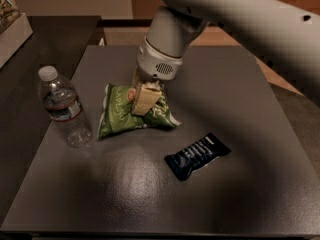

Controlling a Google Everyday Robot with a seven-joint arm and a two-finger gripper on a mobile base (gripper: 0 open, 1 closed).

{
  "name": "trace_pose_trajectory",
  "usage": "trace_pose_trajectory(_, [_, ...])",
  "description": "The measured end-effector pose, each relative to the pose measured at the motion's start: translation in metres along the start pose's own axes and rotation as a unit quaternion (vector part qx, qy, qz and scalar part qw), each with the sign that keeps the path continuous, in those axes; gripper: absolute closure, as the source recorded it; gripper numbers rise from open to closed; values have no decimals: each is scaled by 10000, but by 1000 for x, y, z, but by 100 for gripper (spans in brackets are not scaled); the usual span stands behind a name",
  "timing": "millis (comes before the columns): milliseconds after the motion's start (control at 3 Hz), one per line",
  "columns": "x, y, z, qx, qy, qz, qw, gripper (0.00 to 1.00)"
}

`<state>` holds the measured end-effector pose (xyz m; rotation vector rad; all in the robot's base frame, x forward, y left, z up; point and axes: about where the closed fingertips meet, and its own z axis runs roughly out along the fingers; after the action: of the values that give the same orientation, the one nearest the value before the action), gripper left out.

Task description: Move green jalapeno chip bag near rxbar blueberry

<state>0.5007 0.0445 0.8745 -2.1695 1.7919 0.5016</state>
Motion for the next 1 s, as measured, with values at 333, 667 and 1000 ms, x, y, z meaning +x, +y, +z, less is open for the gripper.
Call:
trace_pose_trajectory(333, [-7, 3, 9, -114, -13, -76, 9999, 37])
trace_pose_trajectory(667, [-8, 3, 9, -105, -14, -85, 9999, 14])
trace_pose_trajectory(1000, [-9, 3, 9, -100, -15, -96, 9999, 0])
